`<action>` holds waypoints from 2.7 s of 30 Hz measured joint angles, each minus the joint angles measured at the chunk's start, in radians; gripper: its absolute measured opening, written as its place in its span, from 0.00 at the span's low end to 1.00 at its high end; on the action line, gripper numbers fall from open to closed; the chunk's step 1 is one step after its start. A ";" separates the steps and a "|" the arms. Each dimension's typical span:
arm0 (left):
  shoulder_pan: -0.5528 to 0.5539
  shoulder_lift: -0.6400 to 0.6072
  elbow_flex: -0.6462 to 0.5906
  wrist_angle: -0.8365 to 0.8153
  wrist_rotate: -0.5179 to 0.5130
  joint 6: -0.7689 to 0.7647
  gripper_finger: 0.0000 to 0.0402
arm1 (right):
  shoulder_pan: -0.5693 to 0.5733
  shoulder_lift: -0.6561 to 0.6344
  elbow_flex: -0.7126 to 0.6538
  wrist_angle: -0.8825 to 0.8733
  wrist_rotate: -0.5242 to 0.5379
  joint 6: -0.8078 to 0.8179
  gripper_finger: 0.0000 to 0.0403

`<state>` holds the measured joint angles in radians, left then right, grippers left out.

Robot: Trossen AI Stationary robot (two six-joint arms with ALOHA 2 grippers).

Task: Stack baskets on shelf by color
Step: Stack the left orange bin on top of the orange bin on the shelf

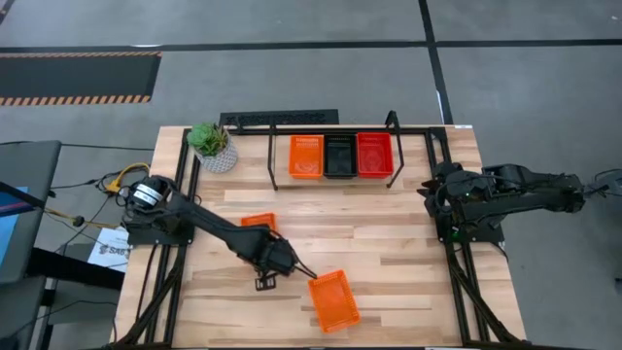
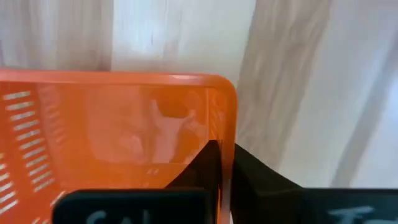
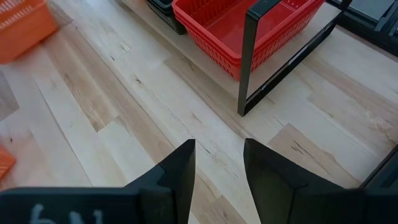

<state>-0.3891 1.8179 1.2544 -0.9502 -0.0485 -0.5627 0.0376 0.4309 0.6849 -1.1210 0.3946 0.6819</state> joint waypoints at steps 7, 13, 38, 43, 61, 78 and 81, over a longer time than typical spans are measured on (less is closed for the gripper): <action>0.034 0.001 0.184 0.003 0.002 -0.023 0.00 | 0.000 0.000 0.000 0.000 0.000 -0.002 0.40; 0.085 0.001 0.374 0.000 -0.019 0.017 0.00 | 0.000 0.000 0.000 0.000 0.000 -0.002 0.40; 0.532 0.001 0.568 -0.008 -0.285 0.694 0.00 | 0.000 0.000 0.000 0.000 0.000 0.002 0.40; 0.607 0.001 0.567 0.010 -0.238 0.763 0.00 | 0.000 0.000 0.000 0.000 0.000 0.002 0.40; 0.645 0.140 0.507 0.038 -0.246 0.896 0.00 | -0.001 0.000 0.000 -0.001 0.004 0.020 0.40; 0.641 0.148 0.507 -0.001 -0.190 0.894 0.00 | -0.001 0.001 0.000 -0.001 0.004 0.024 0.40; 0.641 0.148 0.507 -0.011 -0.193 0.892 0.00 | -0.001 0.000 0.000 -0.001 0.004 0.023 0.40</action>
<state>0.2520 1.9656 1.7615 -0.9615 -0.2413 0.3294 0.0368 0.4313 0.6849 -1.1221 0.3988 0.7052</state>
